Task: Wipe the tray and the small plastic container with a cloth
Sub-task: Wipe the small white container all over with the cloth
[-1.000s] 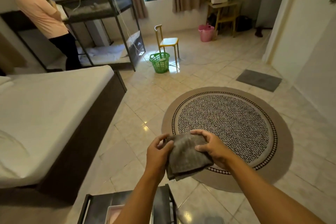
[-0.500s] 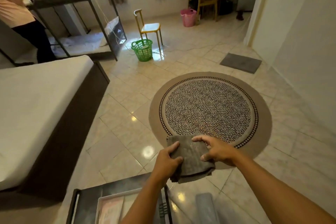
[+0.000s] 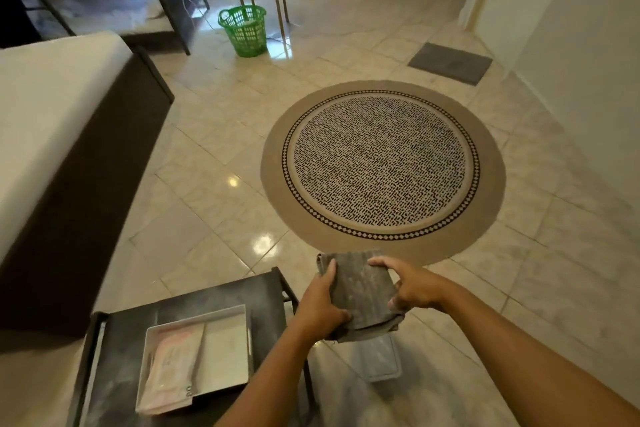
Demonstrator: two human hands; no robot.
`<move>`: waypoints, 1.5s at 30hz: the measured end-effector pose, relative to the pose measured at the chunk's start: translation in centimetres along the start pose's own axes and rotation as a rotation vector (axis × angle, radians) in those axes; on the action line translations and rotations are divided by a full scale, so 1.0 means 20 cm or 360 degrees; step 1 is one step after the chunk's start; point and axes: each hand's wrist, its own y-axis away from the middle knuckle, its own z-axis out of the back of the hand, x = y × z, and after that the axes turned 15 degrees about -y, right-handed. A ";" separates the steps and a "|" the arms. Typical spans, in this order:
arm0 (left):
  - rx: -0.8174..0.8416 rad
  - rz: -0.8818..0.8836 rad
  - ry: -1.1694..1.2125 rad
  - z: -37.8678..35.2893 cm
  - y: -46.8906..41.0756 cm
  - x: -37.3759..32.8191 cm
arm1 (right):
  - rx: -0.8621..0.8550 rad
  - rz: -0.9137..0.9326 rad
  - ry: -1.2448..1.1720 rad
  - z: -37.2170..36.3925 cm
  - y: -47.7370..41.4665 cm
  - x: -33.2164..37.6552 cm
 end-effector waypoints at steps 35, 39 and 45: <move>-0.0596 -0.0213 -0.0288 -1.64 -0.08 0.93 | -0.0387 0.0484 0.0634 -0.53 -0.19 -1.69; -0.0633 -0.0242 -0.0306 -1.70 -0.03 0.90 | -0.0436 0.0510 0.0654 -0.54 -0.13 -1.74; -0.0623 -0.0174 -0.0332 -1.72 -0.14 0.92 | -0.0434 0.0471 0.0697 -0.50 -0.21 -1.76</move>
